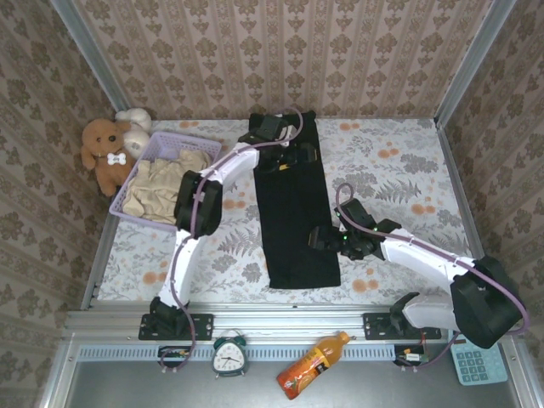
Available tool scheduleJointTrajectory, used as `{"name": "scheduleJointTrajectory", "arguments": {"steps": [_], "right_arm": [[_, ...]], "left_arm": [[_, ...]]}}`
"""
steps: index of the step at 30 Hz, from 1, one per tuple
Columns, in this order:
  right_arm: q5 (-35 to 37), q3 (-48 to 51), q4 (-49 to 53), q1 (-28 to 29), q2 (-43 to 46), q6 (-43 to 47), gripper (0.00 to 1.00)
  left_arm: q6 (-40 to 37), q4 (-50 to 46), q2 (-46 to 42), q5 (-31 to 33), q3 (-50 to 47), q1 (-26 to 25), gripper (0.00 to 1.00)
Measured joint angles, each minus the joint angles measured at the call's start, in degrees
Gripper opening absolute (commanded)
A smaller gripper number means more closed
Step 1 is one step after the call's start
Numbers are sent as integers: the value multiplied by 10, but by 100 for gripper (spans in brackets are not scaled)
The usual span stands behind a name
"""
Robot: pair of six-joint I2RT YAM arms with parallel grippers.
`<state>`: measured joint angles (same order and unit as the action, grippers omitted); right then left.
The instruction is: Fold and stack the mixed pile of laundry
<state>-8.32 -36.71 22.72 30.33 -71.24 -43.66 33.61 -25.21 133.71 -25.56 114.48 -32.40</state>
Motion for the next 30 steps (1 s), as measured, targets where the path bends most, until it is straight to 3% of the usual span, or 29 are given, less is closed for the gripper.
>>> {"name": "scheduleJointTrajectory", "arguments": {"steps": [5,9,13,17,23,30], "right_arm": [[-9,0,24,-18,0,3,99],[-30,5,24,-20,1,15,72],[-41,10,46,-16,3,30,67],[-40,24,77,3,33,27,61],[-39,68,99,30,87,-2,52],[-40,97,90,83,89,-43,48]], "left_arm": [[-16,18,-178,0,-177,2,100],[-18,32,-323,2,-334,2,98],[11,38,-459,18,-508,-12,89],[76,27,-570,46,-664,-69,79],[197,12,-681,66,-814,-169,70],[275,37,-683,58,-866,-228,64]]}}
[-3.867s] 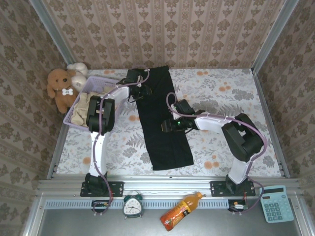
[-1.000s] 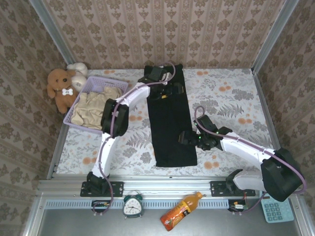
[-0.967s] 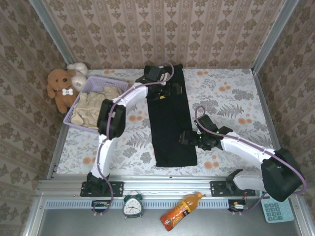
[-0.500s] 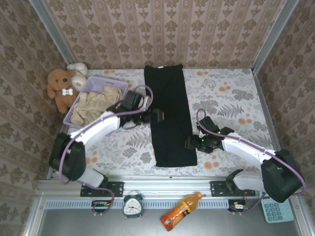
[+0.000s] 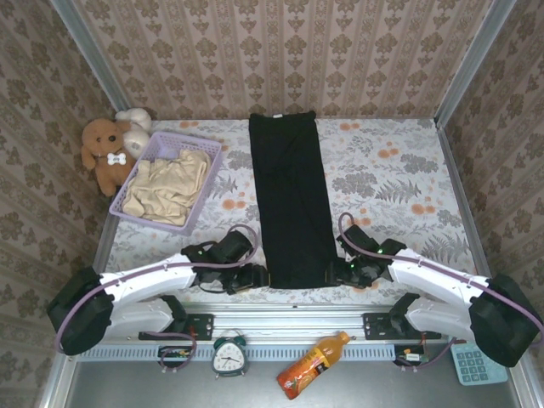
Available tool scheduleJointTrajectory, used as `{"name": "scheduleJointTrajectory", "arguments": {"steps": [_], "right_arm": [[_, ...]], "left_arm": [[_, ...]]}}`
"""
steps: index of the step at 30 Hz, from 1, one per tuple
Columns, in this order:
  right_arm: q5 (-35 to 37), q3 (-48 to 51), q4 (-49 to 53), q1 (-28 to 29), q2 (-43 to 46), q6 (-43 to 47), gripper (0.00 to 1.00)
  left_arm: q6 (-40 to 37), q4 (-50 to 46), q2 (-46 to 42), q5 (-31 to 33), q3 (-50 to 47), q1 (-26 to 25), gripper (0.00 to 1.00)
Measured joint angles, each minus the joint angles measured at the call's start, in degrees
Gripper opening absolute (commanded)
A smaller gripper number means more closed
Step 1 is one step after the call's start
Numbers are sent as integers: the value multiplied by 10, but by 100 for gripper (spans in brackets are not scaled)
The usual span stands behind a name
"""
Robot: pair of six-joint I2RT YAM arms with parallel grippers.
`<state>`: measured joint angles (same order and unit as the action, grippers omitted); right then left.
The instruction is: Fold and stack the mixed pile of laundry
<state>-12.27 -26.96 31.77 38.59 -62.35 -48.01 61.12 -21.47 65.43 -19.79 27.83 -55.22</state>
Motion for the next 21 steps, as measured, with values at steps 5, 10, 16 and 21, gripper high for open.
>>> {"name": "scheduleJointTrajectory", "arguments": {"steps": [5,10,16,21], "right_arm": [[0,10,-31,6,-2,-24,49],[14,10,-35,7,-3,-32,48],[20,13,-61,7,-11,-35,41],[21,9,-69,6,-36,-34,36]], "left_arm": [[12,63,73,-16,12,-13,61],[12,50,123,-23,49,-20,55],[12,36,148,-25,64,-21,44],[-1,44,193,-38,107,-25,38]]}}
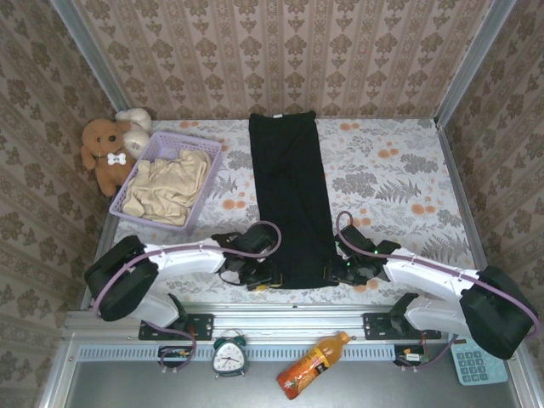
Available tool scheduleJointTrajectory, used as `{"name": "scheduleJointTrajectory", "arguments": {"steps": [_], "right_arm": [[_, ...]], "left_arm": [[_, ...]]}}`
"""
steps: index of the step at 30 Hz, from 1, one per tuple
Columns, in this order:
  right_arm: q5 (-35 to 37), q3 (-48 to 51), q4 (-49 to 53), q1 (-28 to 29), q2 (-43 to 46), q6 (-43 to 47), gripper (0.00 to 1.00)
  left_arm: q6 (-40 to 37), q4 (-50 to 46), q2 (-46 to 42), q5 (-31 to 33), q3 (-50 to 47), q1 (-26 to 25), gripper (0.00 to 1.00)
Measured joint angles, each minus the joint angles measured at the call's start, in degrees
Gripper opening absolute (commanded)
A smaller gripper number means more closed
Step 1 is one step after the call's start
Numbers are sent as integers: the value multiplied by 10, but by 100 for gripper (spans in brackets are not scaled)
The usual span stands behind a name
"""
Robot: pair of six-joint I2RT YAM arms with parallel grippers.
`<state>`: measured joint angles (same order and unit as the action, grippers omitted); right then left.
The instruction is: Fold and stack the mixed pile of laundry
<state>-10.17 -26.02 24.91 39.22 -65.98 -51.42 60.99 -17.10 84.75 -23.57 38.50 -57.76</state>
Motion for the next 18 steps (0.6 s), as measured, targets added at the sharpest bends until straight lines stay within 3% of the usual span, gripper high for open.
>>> {"name": "scheduleJointTrajectory", "arguments": {"steps": [3,7,10,14,18], "right_arm": [[2,-4,5,0,-4,0,33],[4,-4,7,0,-4,2,29],[9,-4,12,0,-4,3,18],[13,-7,16,1,-3,4,0],[12,-25,15,1,-3,6,0]], "left_arm": [[-16,29,35,-12,36,-5,20],[-23,54,49,-23,51,-8,13],[-25,51,47,-27,50,-8,2],[-31,24,19,-23,38,-8,0],[-31,-6,-29,-15,19,-2,0]]}}
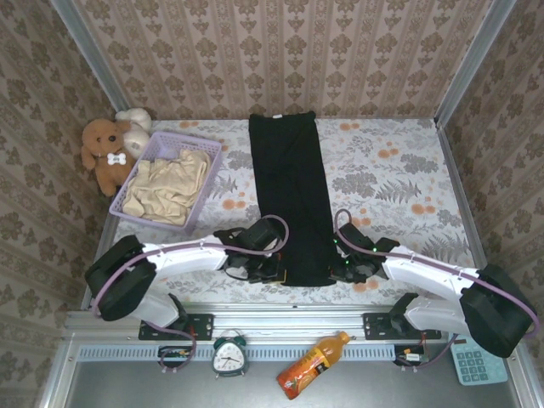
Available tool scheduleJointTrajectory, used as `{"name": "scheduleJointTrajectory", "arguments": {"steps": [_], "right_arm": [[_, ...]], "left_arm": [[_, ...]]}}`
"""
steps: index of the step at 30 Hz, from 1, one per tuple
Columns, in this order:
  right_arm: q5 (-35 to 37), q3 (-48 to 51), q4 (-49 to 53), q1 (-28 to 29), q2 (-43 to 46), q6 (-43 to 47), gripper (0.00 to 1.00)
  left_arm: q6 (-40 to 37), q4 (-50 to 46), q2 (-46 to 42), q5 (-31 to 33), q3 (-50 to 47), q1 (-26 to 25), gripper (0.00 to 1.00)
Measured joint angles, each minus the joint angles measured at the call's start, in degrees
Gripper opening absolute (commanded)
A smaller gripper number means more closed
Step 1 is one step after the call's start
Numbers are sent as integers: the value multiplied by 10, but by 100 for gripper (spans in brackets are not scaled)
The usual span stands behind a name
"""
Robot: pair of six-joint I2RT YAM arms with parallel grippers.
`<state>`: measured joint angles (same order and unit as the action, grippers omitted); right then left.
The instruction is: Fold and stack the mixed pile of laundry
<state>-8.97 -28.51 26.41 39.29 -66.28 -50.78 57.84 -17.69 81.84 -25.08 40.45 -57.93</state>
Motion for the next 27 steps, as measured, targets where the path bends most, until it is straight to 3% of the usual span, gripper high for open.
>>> {"name": "scheduleJointTrajectory", "arguments": {"steps": [9,14,27], "right_arm": [[3,-65,-6,-2,-1,4,0],[4,-101,-20,-36,-19,17,0],[1,-349,-95,-167,-220,99,0]], "left_arm": [[-23,-66,-23,9,23,45,0],[-56,-75,-23,13,76,116,0],[-145,-17,92,25,246,270,4]]}}
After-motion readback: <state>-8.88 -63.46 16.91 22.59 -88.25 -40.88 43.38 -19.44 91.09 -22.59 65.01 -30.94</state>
